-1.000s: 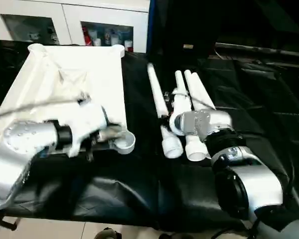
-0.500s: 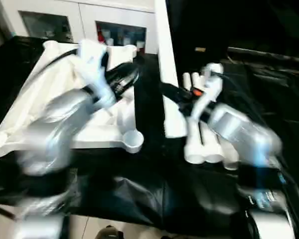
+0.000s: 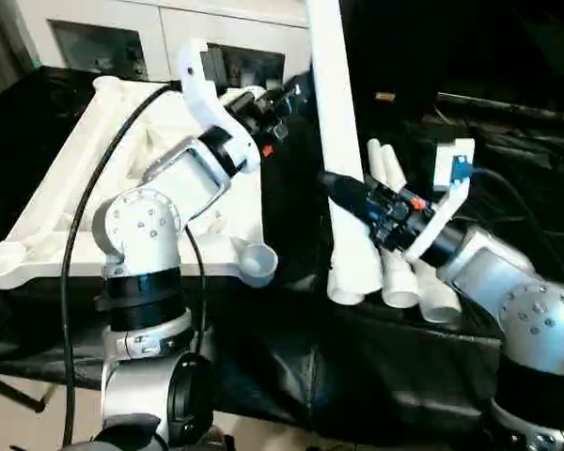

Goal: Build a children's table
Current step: Pick table leg

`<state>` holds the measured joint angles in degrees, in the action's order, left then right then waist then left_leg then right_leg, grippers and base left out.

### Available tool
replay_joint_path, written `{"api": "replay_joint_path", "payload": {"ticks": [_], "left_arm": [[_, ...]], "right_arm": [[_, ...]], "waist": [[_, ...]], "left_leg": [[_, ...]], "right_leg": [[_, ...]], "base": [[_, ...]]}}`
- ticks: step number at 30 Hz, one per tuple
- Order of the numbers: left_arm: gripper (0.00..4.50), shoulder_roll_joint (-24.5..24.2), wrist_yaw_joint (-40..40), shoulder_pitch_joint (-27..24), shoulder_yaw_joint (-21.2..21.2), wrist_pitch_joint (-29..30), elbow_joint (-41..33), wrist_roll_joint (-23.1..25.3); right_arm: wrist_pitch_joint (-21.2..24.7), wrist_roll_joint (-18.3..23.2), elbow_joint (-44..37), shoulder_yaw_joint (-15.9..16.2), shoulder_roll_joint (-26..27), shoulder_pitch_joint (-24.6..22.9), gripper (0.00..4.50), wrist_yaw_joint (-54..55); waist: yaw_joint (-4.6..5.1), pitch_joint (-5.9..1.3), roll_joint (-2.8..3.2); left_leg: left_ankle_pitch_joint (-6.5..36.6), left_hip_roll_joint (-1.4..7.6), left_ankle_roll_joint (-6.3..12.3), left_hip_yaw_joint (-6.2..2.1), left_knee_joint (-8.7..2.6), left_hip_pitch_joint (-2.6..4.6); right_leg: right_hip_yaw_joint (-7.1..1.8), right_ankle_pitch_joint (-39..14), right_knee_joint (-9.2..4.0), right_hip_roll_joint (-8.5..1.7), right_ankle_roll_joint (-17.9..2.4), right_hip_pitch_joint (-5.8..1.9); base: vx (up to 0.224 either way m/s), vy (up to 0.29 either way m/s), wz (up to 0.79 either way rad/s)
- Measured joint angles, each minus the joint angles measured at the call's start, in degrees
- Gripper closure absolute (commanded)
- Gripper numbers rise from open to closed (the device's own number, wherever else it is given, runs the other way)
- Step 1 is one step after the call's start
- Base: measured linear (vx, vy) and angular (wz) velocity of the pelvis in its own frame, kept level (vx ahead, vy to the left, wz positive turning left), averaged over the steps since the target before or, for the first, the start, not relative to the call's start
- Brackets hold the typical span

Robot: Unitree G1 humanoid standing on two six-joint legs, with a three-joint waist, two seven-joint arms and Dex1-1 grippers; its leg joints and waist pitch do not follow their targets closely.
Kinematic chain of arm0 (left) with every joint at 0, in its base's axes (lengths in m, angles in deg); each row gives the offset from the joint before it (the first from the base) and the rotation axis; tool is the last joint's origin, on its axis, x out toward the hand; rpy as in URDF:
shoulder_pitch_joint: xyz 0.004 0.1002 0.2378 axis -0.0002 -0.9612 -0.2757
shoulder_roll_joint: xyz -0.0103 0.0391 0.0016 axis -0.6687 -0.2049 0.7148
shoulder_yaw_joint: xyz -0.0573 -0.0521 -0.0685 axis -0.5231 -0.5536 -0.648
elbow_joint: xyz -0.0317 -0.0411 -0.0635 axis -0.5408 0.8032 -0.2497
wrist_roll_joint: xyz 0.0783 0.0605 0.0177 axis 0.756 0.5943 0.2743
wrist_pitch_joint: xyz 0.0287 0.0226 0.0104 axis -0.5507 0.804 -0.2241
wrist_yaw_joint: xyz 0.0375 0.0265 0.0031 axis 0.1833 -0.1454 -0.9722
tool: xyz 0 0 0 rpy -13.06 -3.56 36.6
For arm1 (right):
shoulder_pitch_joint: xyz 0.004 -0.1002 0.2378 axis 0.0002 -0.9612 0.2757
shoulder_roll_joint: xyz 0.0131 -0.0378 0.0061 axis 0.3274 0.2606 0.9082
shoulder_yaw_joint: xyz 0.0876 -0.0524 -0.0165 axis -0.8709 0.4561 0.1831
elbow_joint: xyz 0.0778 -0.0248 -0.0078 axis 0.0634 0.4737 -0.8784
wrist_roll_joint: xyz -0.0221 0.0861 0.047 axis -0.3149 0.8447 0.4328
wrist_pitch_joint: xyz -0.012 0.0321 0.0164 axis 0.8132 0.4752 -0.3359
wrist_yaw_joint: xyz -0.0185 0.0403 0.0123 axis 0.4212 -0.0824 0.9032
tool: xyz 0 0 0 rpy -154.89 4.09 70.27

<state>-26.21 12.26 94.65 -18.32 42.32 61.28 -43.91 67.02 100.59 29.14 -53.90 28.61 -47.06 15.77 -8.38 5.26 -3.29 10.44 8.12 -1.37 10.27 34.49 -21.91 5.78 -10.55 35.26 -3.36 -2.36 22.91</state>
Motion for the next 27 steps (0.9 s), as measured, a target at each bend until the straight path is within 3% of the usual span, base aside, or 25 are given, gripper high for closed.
{"api": "replay_joint_path", "payload": {"ticks": [4,8,10,16,20,23,27], "left_arm": [[1.12,1.0,-0.6,-0.4,-0.1,1.3,-0.9,-2.3],[0.81,1.8,-1.5,-1.3,-0.2,3.8,-2.0,-3.0],[0.63,1.7,-2.1,-1.3,-0.2,4.3,-2.6,-3.1],[0.24,0.0,-3.7,-2.0,0.1,4.1,-3.3,-3.9],[0.00,-3.5,-1.1,-4.1,2.4,3.4,-3.3,-1.3],[0.00,-5.4,1.5,-4.7,1.8,2.9,-3.4,-2.1],[0.00,-5.7,4.5,-5.4,1.0,3.0,-5.5,-6.1]], "right_arm": [[-0.6,-3.3,-1.6,3.9,-2.5,0.0,2.66,0.7],[-2.4,-10.0,-1.8,10.6,-4.8,0.0,2.67,2.7],[-2.5,-10.4,-1.8,11.5,-4.7,0.3,2.68,3.7],[-2.5,-10.1,-1.5,10.3,-2.6,2.8,2.68,7.6],[-3.0,-8.8,-0.5,3.8,-0.6,7.0,2.68,11.9],[-3.0,-7.5,0.8,1.0,-0.6,8.1,2.68,13.5],[-2.4,-7.8,0.5,3.0,-3.1,7.5,2.68,12.1]], "waist": [[0.00,-0.02,-0.03],[0.03,-0.02,-0.03],[0.07,-0.02,-0.02],[0.15,-0.02,-0.02],[0.16,-0.02,-0.01],[0.07,-0.02,-0.01],[0.09,-0.02,-0.01]], "left_leg": [[0.0,0.00,0.11,0.00,0.05,-0.07],[-0.1,0.00,0.05,-0.01,0.05,-0.09],[-0.1,0.00,0.03,-0.01,0.06,-0.08],[-0.3,0.00,0.04,-0.01,0.07,-0.09],[-0.4,0.00,-0.02,-0.01,0.07,-0.09],[-0.4,0.00,-0.04,-0.02,0.07,-0.10],[-0.4,0.00,-0.04,-0.01,0.07,-0.13]], "right_leg": [[0.00,0.1,-0.06,0.00,0.0,-0.01],[0.01,0.1,-0.10,0.00,0.3,0.00],[0.01,0.2,-0.13,0.00,0.4,-0.01],[0.00,0.3,-0.18,0.00,0.5,-0.04],[0.00,0.4,-0.19,0.00,0.6,-0.04],[0.00,0.4,-0.19,0.00,0.6,-0.09],[0.00,0.5,-0.18,0.00,0.5,-0.07]], "base": [[0.000,0.000,0.00],[0.000,0.000,0.00],[0.000,0.000,0.00],[0.000,0.000,0.00],[0.000,0.000,0.00],[0.000,0.000,0.00],[0.000,0.000,0.00]]}}
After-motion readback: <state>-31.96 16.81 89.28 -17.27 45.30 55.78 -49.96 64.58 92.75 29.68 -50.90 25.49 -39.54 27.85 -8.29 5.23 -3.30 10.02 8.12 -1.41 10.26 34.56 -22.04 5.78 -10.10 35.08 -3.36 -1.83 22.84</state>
